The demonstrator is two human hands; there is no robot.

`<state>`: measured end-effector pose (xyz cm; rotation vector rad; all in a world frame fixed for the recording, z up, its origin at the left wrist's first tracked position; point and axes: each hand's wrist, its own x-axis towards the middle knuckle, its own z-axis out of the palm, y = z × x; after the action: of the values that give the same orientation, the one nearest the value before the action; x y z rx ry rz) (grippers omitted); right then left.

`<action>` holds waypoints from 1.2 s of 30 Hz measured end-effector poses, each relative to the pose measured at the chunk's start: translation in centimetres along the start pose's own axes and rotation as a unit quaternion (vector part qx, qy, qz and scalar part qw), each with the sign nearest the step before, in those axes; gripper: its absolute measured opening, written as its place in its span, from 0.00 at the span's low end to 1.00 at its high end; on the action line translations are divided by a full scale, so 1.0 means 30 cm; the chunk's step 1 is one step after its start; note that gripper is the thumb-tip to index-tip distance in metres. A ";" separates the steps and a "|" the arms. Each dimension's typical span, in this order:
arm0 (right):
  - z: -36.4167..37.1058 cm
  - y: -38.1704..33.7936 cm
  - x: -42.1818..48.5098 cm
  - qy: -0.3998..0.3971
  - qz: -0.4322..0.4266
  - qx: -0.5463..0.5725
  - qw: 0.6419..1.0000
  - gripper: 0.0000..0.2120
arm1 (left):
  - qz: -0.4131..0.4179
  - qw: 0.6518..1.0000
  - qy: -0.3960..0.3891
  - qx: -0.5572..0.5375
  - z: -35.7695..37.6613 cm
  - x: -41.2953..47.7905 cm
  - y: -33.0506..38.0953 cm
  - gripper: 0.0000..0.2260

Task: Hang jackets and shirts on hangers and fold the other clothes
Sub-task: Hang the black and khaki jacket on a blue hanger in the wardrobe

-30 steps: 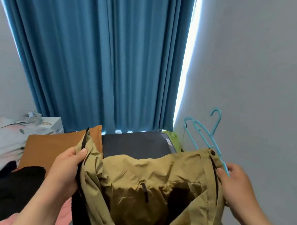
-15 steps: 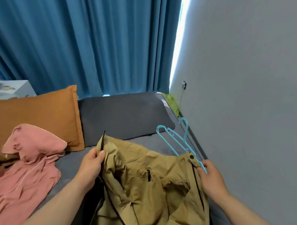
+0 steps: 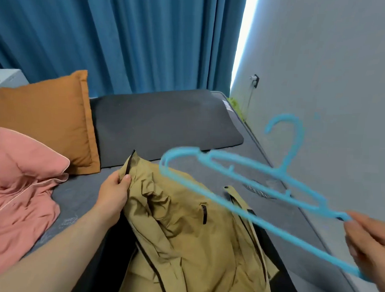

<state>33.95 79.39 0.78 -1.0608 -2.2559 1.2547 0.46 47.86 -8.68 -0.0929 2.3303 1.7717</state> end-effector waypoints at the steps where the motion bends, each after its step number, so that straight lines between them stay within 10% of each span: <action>1: -0.003 0.006 0.003 -0.051 0.015 -0.044 0.998 0.41 | -0.017 1.000 -0.008 -0.020 -0.001 0.024 -0.001 0.09; 5: 0.088 -0.027 0.009 -0.129 0.018 -0.104 0.986 0.04 | -0.088 0.987 -0.074 -0.111 -0.008 0.091 0.024 0.10; 7: 0.157 0.007 0.047 -0.170 0.025 -0.134 0.976 0.18 | -0.116 0.978 -0.098 -0.140 -0.008 0.107 0.035 0.11; 14: 0.589 0.071 0.164 -0.209 0.088 0.035 0.973 0.09 | -0.111 0.968 -0.160 -0.156 0.067 0.070 0.016 0.13; 19: 0.697 0.168 0.222 0.022 -0.032 -0.224 0.974 0.16 | 0.053 0.944 -0.251 0.206 0.104 -0.004 -0.203 0.24; 23: 0.615 0.319 0.154 0.036 0.081 -0.358 0.930 0.31 | 0.064 0.903 -0.266 0.331 0.164 -0.050 -0.336 0.39; 29: 0.507 0.316 0.148 0.022 0.215 -0.024 0.976 0.07 | 0.106 0.835 -0.212 0.497 0.234 -0.087 -0.409 0.41; 33: 0.584 0.141 0.181 0.055 0.086 0.146 0.984 0.12 | 0.087 0.907 -0.242 0.334 0.270 -0.101 -0.420 0.34; 36: 0.760 0.079 0.194 -0.124 0.067 0.090 0.986 0.20 | 0.101 0.938 -0.221 0.249 0.308 -0.083 -0.382 0.33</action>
<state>17.27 71.43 -13.99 -1.0539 -2.2214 1.6962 6.12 53.38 -21.34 0.5786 2.4080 1.0630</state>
